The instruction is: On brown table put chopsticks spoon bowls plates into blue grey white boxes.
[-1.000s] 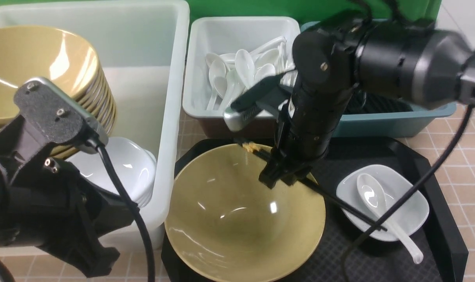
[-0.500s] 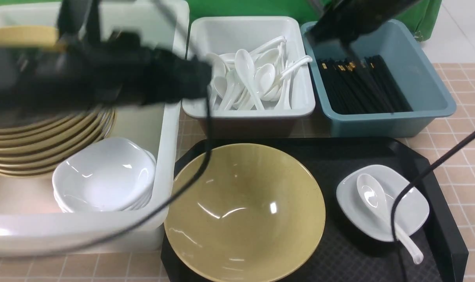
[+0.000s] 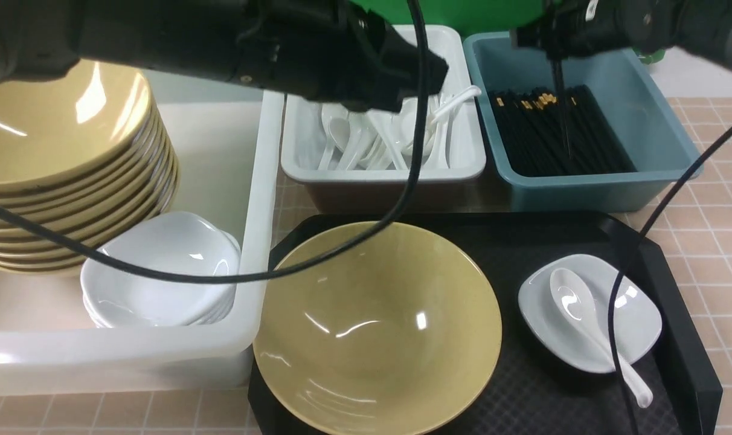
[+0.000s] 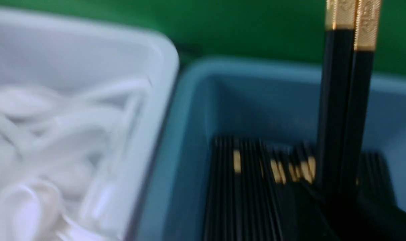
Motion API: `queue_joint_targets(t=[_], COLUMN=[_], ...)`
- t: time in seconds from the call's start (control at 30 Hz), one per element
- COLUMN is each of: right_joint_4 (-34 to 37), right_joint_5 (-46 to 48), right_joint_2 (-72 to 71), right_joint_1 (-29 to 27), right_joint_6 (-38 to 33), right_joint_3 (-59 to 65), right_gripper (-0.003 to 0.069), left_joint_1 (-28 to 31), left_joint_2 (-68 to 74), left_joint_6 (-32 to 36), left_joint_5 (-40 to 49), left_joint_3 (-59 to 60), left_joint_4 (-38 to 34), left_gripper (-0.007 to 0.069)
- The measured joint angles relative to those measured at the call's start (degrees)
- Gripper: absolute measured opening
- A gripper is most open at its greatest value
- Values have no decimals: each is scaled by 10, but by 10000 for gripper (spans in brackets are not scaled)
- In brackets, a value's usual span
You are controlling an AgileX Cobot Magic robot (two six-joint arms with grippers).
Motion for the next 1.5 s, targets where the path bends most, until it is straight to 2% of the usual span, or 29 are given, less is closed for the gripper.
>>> queue_joint_targets(t=[0.07,0.1,0.13,0.17,0.23,0.3,0.37,0.47,0.57,0.63,0.87,1.07,1.13,1.27,1.5], right_joint_4=[1,1,1,1,10,21,34,76,126,146,170,173,173,174,178], right_joint_5=[36,40,77,87,173,237,283,423,459,463,460,360,300,239,174], right_joint_2=[5,5,4,2,-14,-29,-41,-80,-106,-121,-260,-303,-300,-283,-264], right_joint_1=[-1,-1,-1,-1,1,1,1,1,1,1,37,50,50,50,55], right_joint_6=[1,1,1,1,-20,-56,-84,-162,-190,-199,-229,-229,-228,-228,-228], right_joint_3=[-2,-3,-12,-15,-48,-75,-93,-125,-106,-81,194,372,431,487,497], right_gripper=[257,265,327,344,455,503,523,540,541,541,541,541,541,541,538], left_joint_1=[0,0,0,0,0,0,0,0,0,0,0,0,0,0,0], left_joint_2=[-8,-9,-17,-21,-39,-52,-58,-64,-70,-75,-129,-131,-126,-122,-117], left_joint_6=[0,0,0,0,0,-4,-12,-40,-52,-52,-52,-27,-14,-1,0], left_joint_5=[11,12,16,17,24,30,41,75,96,98,51,11,9,5,3], left_joint_3=[0,0,0,0,-2,-3,-3,-3,1,7,90,126,129,130,132], left_joint_4=[13,15,27,33,77,111,134,186,215,220,201,158,143,128,122], left_gripper=[1,1,1,1,1,1,1,1,1,1,1,1,1,1,2])
